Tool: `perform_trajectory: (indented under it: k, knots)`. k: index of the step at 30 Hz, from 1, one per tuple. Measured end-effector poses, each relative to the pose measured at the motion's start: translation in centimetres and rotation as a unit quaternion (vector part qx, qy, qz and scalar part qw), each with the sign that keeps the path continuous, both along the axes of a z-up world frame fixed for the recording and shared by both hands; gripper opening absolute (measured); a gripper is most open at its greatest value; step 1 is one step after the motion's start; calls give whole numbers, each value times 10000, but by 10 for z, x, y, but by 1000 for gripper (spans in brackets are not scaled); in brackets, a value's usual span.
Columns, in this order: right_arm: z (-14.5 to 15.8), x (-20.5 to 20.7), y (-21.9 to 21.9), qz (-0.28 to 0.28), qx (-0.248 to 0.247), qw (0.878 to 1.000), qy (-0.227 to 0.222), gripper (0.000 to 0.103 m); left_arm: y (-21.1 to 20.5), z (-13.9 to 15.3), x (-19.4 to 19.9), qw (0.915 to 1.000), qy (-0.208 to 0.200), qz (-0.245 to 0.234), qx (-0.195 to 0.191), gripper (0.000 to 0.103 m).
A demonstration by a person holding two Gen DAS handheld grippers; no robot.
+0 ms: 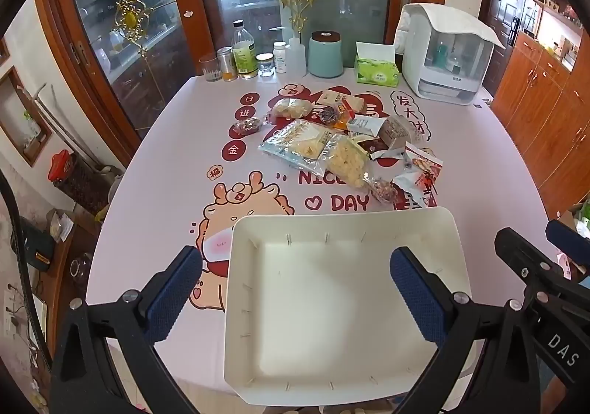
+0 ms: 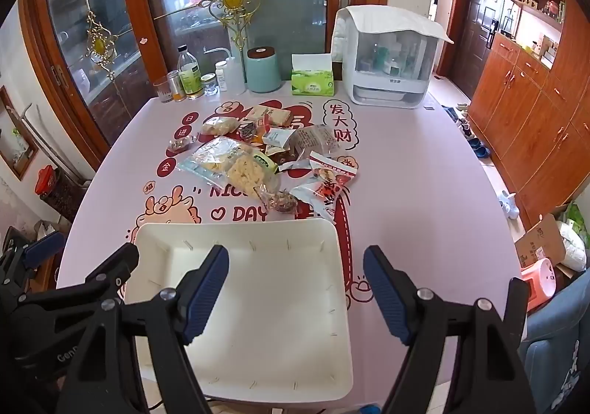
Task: Organize snacks
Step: 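Hold the white tray with both tools and carry it toward the snacks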
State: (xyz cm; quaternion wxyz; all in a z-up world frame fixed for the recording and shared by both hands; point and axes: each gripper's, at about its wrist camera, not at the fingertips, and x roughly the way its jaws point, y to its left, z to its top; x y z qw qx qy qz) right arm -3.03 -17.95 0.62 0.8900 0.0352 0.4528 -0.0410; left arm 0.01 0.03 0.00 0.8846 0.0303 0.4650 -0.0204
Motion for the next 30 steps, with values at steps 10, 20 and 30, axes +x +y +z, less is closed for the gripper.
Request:
perform_trajectory:
  k: [10,20,30]
  knots:
    - [-2,-2,1,-5,-18,10000,-12,76,0,-2,-2,10000,0,-2,44,101]
    - [-6,-3,-1,-58,-5,10000,-4,76,1,-3,-9,10000,-6,-14,33,100]
    - [-3,-6,-1,-59,9,10000,-14,76,-2,-3,-12,9999,2,-139,-26,94]
